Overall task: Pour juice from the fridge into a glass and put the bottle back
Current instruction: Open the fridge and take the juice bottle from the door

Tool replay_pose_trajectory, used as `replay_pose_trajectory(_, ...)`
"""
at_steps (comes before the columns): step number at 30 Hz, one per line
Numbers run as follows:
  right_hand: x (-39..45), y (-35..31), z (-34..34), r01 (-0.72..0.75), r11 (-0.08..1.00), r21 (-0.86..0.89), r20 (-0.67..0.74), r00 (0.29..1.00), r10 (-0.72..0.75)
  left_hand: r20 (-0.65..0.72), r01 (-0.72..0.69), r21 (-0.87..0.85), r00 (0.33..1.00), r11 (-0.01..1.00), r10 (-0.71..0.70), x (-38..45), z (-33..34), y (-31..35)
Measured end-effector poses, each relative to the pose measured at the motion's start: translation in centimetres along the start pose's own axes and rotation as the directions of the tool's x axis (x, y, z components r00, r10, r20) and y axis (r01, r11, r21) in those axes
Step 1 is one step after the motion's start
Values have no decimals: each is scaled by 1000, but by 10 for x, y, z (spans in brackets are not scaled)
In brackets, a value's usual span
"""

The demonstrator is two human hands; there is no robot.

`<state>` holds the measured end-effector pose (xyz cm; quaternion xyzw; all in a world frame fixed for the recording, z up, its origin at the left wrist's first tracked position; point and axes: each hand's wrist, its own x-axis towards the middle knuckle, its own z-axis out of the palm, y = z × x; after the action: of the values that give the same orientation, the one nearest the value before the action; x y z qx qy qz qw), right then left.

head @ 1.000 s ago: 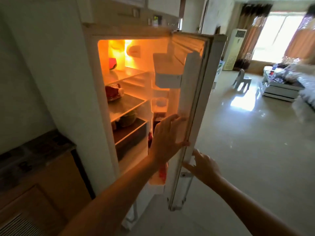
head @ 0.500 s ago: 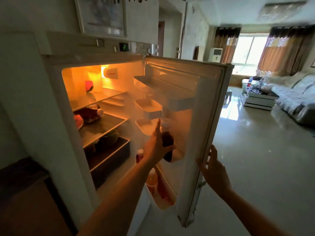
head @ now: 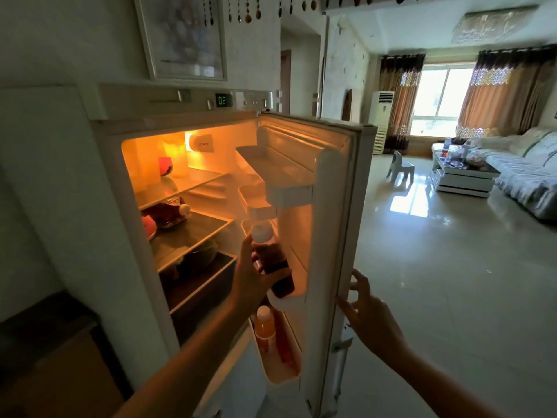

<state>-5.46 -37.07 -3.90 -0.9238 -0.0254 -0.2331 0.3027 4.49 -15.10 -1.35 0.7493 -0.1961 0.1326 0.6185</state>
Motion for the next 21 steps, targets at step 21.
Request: replay_pose_trajectory(21,15,-71,-68,-77,988,136,46,996,71,364,-288,202,910,936,201,-90,-4,100)
